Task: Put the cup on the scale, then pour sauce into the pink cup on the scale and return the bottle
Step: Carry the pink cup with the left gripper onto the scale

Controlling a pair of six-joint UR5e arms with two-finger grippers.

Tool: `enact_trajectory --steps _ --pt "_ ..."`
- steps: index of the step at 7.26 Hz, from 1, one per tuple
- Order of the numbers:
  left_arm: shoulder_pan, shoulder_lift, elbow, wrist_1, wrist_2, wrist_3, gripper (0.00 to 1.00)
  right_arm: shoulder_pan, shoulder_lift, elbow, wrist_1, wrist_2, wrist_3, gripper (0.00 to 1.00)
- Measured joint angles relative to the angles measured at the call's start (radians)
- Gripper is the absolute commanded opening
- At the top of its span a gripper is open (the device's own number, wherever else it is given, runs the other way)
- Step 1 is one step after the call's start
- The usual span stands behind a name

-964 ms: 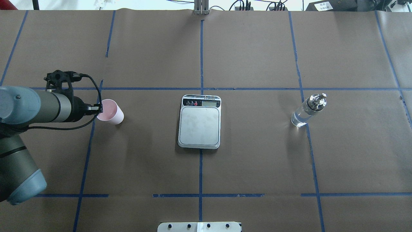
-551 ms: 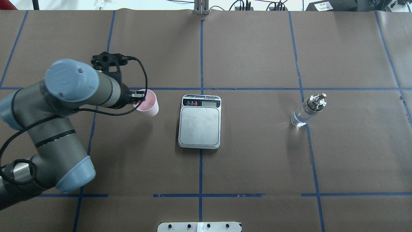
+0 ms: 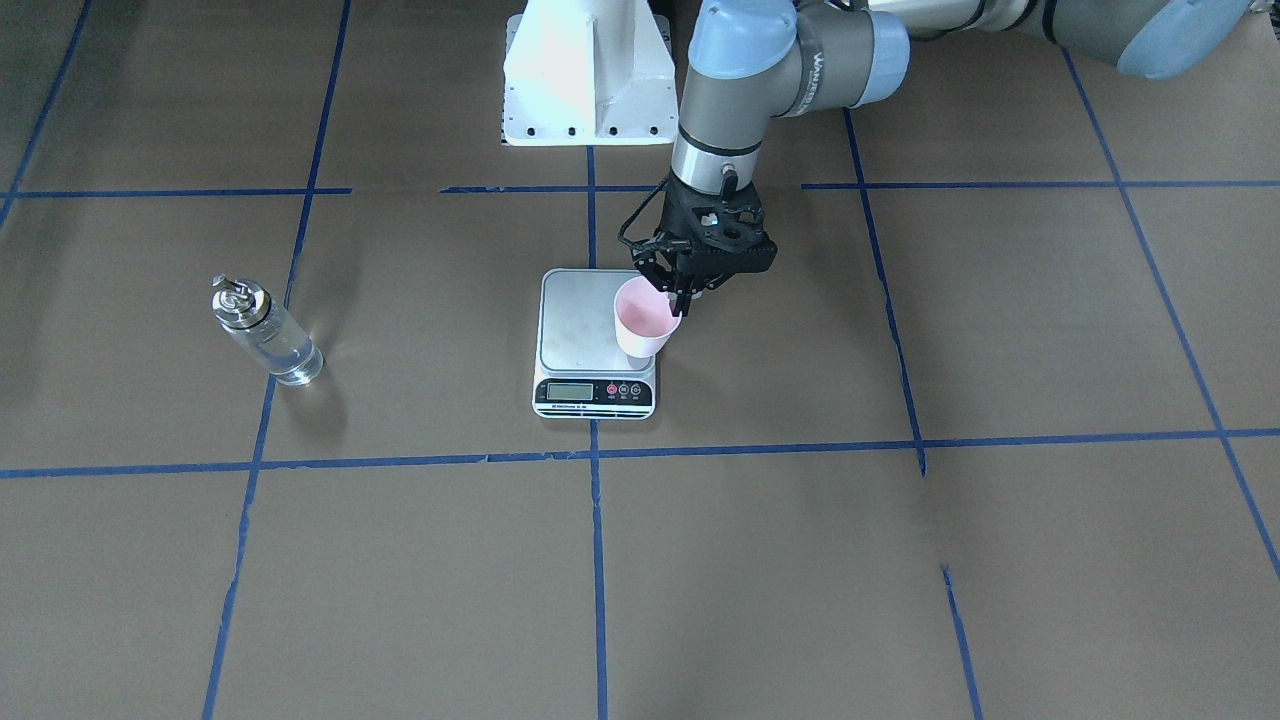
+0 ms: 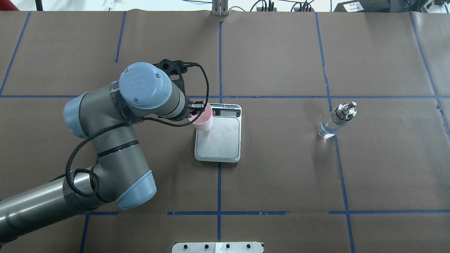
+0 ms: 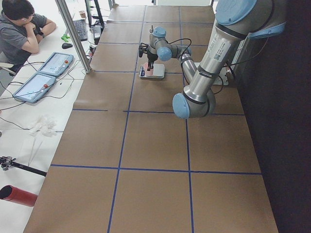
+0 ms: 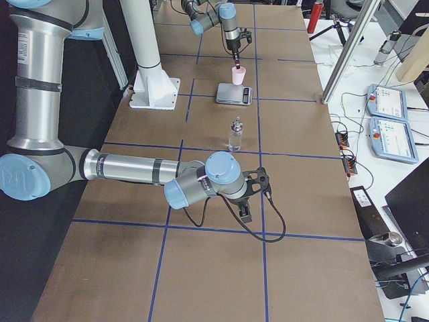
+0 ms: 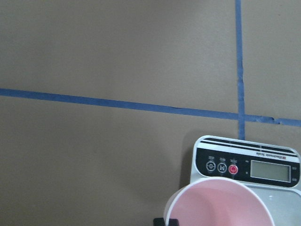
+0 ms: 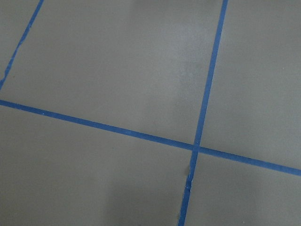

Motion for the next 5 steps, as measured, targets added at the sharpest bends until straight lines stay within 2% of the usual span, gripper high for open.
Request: enact_trajectory --steps 1,2,3,4,5 --pt "0.005 -0.022 0.024 -0.001 0.001 -0.008 0.00 0.000 0.000 0.000 0.000 0.000 0.000 1.00" --pt "0.007 -0.033 0.036 -0.003 0.001 -0.011 0.08 0.000 0.000 0.001 0.000 0.000 0.001 1.00" --pt "0.010 -0.037 0.040 -0.005 0.002 -0.012 0.33 0.000 -0.001 0.001 0.000 0.000 0.001 1.00" --pt "0.013 -0.038 0.041 -0.008 0.002 -0.012 0.48 0.000 -0.001 0.001 0.000 0.000 0.001 1.00" --pt "0.015 -0.039 0.041 -0.011 0.002 -0.010 0.58 0.000 -0.001 0.000 0.000 0.000 0.002 1.00"
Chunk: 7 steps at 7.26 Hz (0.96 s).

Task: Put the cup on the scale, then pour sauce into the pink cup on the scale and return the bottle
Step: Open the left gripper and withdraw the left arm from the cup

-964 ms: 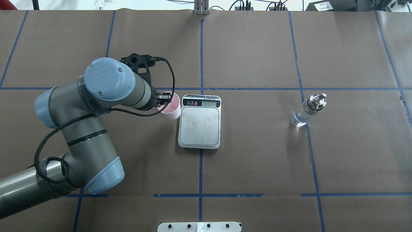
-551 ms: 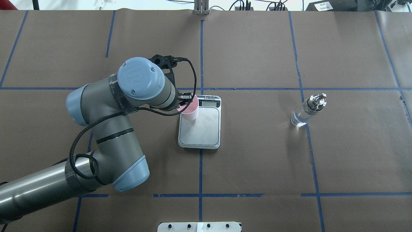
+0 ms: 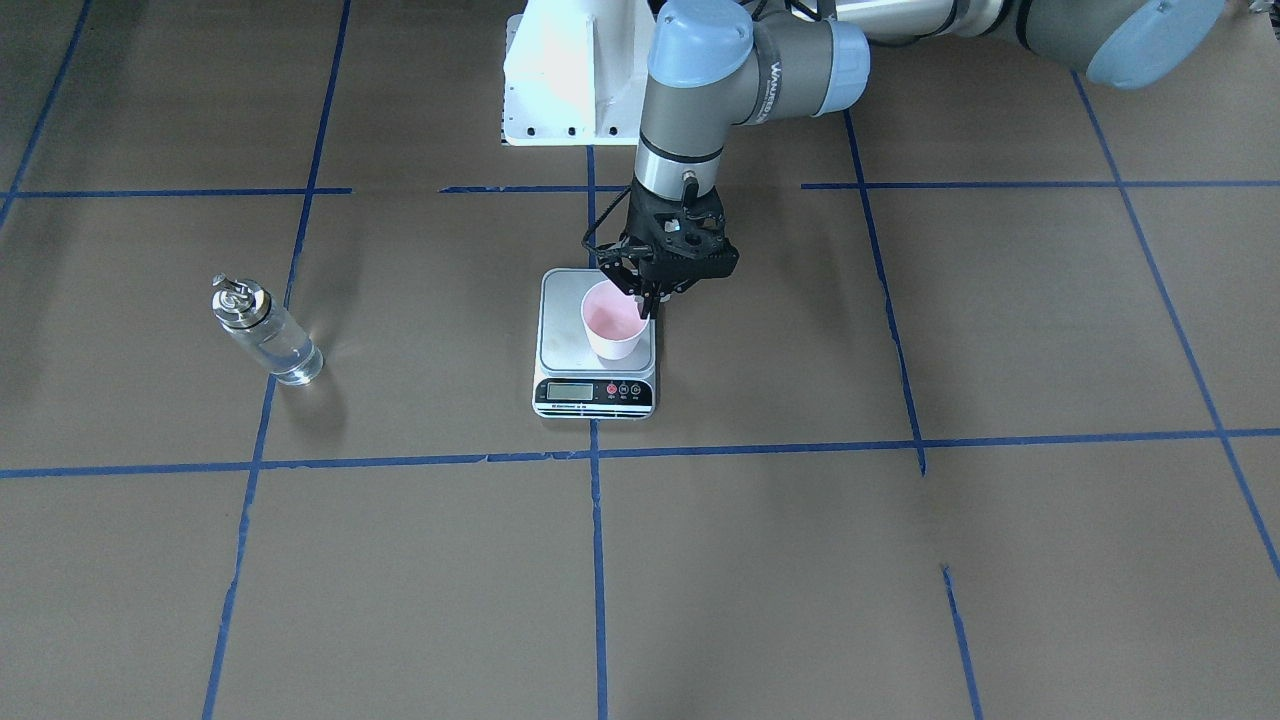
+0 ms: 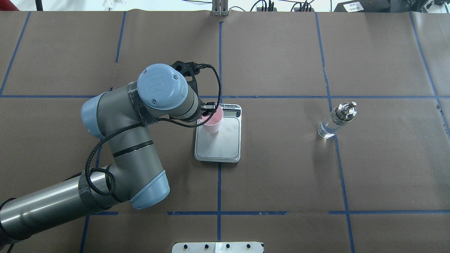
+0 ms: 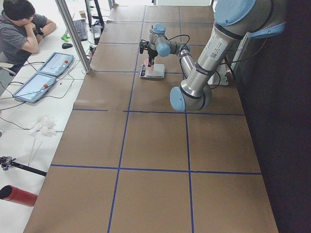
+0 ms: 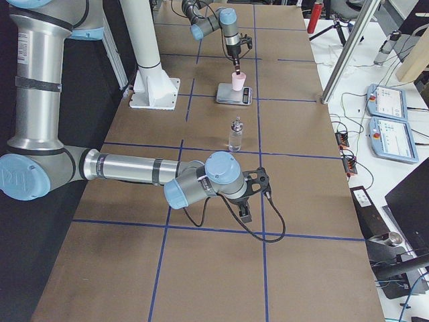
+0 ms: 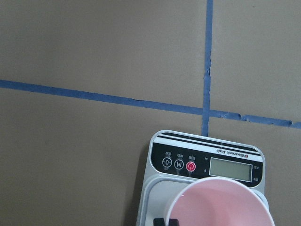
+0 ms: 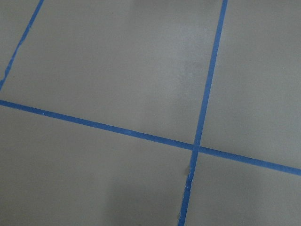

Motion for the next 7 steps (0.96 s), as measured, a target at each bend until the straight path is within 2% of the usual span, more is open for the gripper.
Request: enact_trajectory --steps 1,2,3,5,7 --pt "0.002 -0.001 0.000 -0.001 0.000 0.003 0.62 0.000 0.000 -0.001 0.000 0.000 0.000 1.00" --pt "0.002 0.000 -0.002 -0.001 0.000 0.007 0.84 0.000 0.000 -0.001 0.000 0.000 0.000 1.00" --pt "0.002 0.001 -0.009 -0.001 -0.001 0.018 1.00 0.000 0.000 -0.002 0.000 0.000 0.001 1.00" --pt "-0.021 0.025 -0.076 0.026 -0.006 0.130 1.00 0.000 0.000 -0.001 -0.001 0.002 0.008 1.00" --pt "-0.136 0.143 -0.225 0.074 -0.099 0.388 1.00 -0.002 0.002 0.013 0.000 0.006 0.066 1.00"
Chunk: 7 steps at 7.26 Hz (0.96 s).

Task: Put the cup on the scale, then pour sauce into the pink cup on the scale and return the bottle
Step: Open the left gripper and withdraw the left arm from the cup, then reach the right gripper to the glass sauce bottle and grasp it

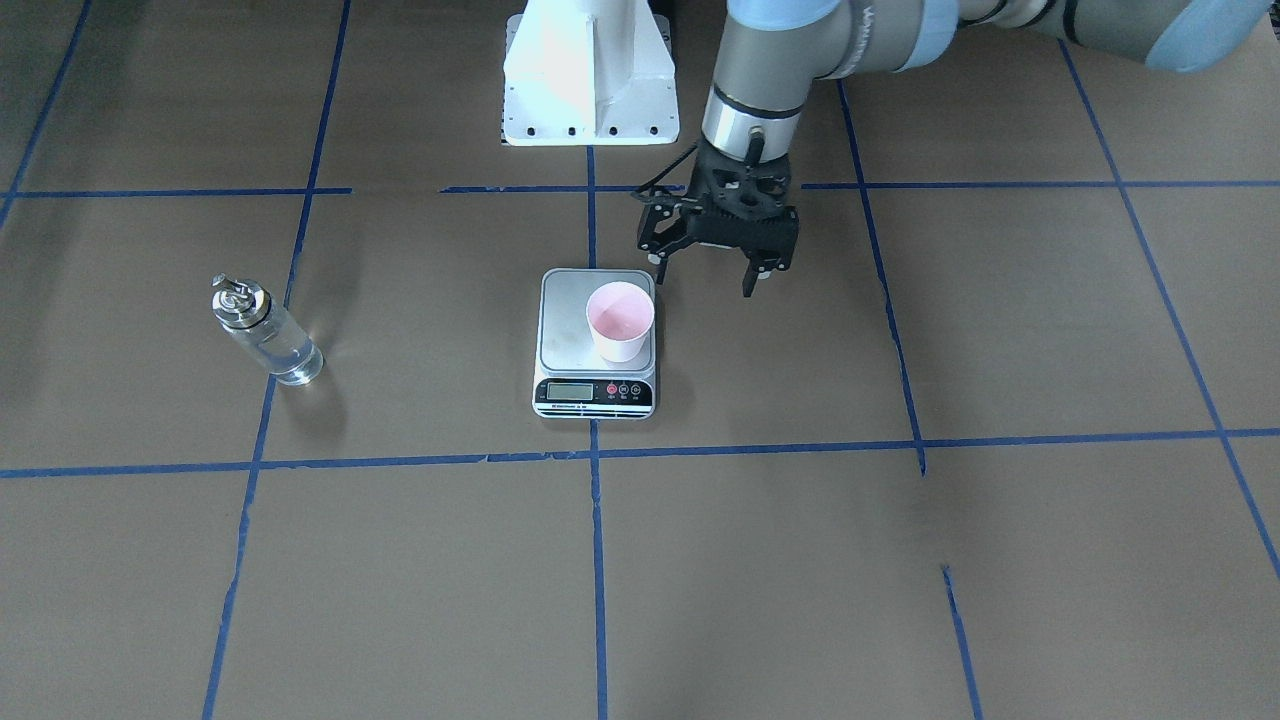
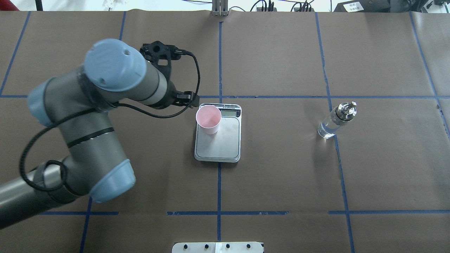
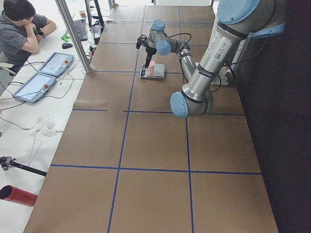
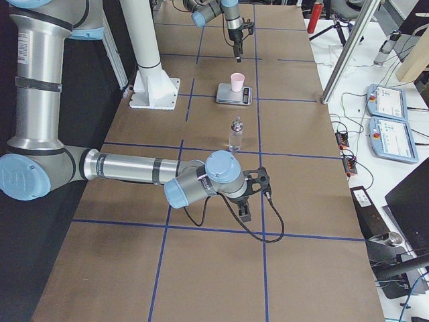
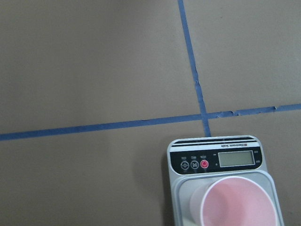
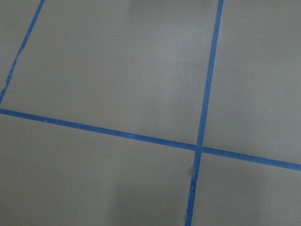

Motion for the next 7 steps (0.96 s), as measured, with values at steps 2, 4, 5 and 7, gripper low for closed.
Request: enact_trajectory --steps 2,4,5,7 --pt "-0.194 0.171 -0.106 0.010 -0.127 0.370 1.00 -0.033 0.000 0.053 0.000 -0.001 0.108 1.00" --pt "-0.482 0.318 -0.079 0.012 -0.254 0.852 1.00 -0.110 -0.004 0.146 -0.001 -0.008 0.277 1.00" --pt "-0.653 0.364 0.002 0.009 -0.322 1.078 1.00 -0.146 -0.007 0.190 -0.002 -0.010 0.349 1.00" --pt "-0.904 0.417 0.201 -0.004 -0.409 1.304 1.00 -0.250 -0.021 0.324 -0.007 -0.029 0.532 1.00"
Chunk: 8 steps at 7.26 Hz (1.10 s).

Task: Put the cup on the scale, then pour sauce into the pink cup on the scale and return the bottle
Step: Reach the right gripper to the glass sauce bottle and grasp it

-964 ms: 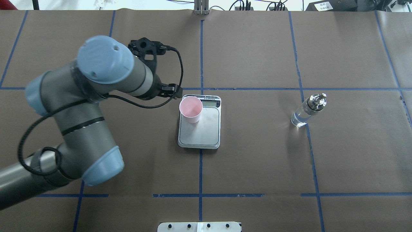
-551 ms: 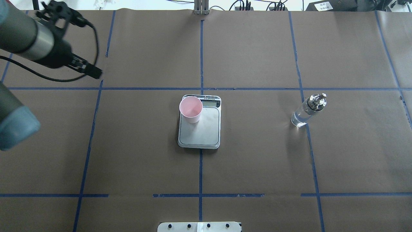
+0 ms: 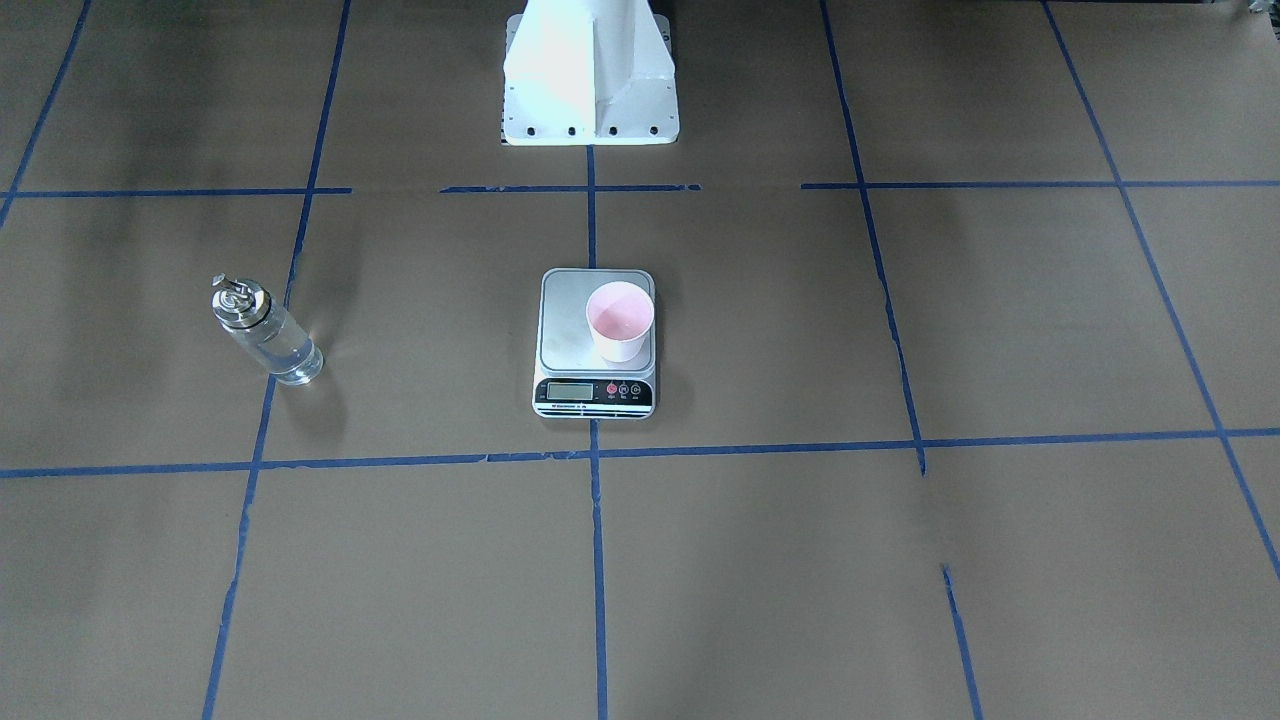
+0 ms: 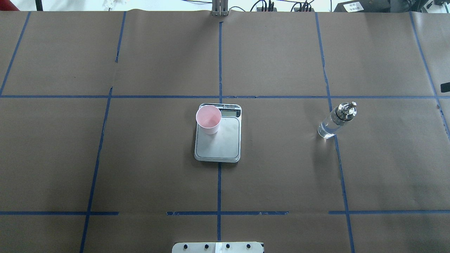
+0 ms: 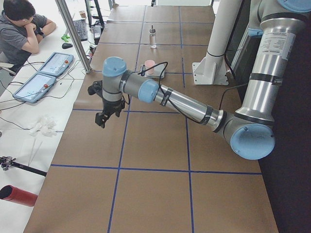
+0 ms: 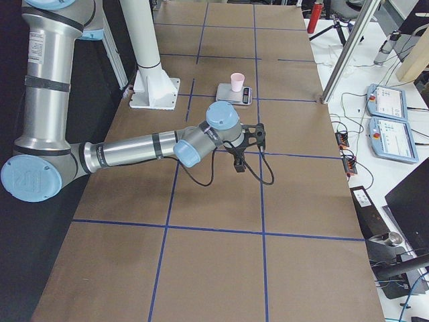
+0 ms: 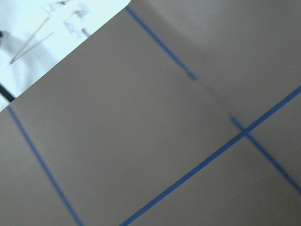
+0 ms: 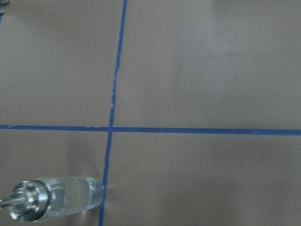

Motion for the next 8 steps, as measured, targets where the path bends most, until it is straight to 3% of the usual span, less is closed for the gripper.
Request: enact_trajectory --steps 1,3,4,5,6,8 --pt "-0.071 0.018 0.057 -0.005 -0.009 0.029 1.00 -0.088 -0.010 0.085 -0.001 -0.044 0.127 1.00" --pt "-0.148 0.066 0.094 -0.013 -0.017 0.043 1.00 -0.304 -0.041 0.221 -0.002 -0.215 0.339 1.00" --pt "-0.157 0.084 0.094 -0.013 -0.019 0.043 1.00 -0.434 -0.062 0.266 -0.002 -0.348 0.422 1.00" --pt "-0.160 0.100 0.091 -0.014 -0.023 0.043 1.00 -0.595 -0.092 0.289 -0.001 -0.547 0.490 1.00" --pt "-0.161 0.110 0.086 -0.014 -0.034 0.044 1.00 -0.749 -0.114 0.290 0.003 -0.742 0.550 1.00" --pt "-0.162 0.133 0.079 -0.023 -0.051 0.044 1.00 -0.954 -0.108 0.233 0.037 -1.019 0.630 1.00"
